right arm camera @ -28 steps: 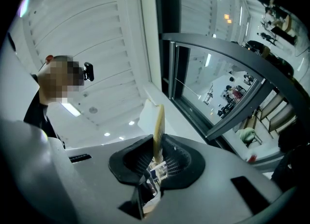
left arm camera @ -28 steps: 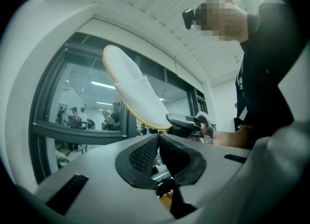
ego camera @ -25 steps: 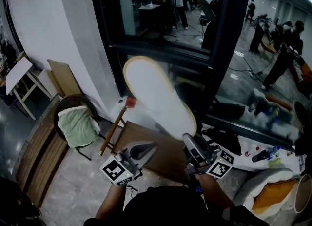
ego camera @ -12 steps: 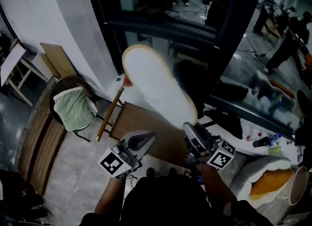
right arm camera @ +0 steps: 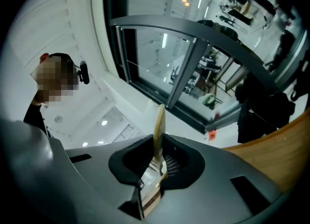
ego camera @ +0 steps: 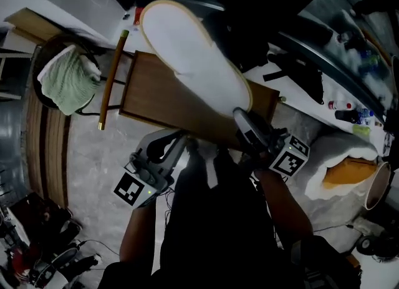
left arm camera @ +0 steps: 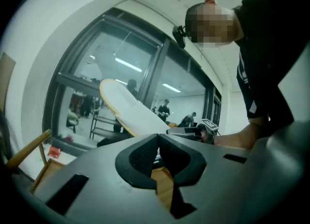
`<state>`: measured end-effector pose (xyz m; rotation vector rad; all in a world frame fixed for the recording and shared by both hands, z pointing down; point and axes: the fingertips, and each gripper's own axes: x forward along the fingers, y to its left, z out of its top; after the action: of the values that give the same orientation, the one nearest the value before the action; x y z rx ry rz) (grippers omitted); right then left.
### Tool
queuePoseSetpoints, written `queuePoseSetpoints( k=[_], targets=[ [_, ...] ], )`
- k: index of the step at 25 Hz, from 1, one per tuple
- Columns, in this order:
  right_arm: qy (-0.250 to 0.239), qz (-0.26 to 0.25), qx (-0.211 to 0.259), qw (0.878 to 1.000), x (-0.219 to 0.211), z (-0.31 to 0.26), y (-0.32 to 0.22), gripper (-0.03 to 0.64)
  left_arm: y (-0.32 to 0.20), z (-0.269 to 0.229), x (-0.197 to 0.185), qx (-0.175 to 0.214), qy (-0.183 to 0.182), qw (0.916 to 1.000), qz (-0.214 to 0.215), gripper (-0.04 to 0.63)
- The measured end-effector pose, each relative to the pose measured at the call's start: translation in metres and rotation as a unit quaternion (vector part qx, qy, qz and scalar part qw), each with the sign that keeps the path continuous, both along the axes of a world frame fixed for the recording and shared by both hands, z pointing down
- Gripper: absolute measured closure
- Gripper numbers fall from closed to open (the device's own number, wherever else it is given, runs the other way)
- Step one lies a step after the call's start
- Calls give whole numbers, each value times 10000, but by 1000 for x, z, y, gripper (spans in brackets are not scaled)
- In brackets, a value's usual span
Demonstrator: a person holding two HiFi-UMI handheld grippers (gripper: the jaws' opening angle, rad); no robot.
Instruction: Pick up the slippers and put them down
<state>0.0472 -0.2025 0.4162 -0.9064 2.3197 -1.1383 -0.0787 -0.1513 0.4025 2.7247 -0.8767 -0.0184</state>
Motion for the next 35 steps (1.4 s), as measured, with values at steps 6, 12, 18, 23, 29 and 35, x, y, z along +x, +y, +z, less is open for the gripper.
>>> queuePoseSetpoints(
  k=[6, 12, 18, 23, 29, 35],
  targets=[
    [56, -14, -776, 9970, 0, 84, 16, 554, 15, 78, -4, -753, -25, 9971, -109, 572],
    [75, -57, -1355, 9907, -2, 157, 17, 554, 14, 136, 10, -1076, 61, 9942, -40, 572],
    [301, -167, -1821, 9827, -6, 219, 28, 554, 14, 183, 23, -1336, 279, 9906, -20, 572],
    [601, -277, -2072, 9761, -6, 247, 35, 554, 16, 205, 26, -1430, 401, 9889, -58, 572],
    [1135, -424, -2187, 9682, -8, 265, 38, 554, 18, 224, 18, -1498, 348, 9881, -104, 572],
    [1628, -493, -2123, 9623, -9, 271, 43, 554, 21, 225, 18, -1484, 356, 9882, -101, 572]
  ],
)
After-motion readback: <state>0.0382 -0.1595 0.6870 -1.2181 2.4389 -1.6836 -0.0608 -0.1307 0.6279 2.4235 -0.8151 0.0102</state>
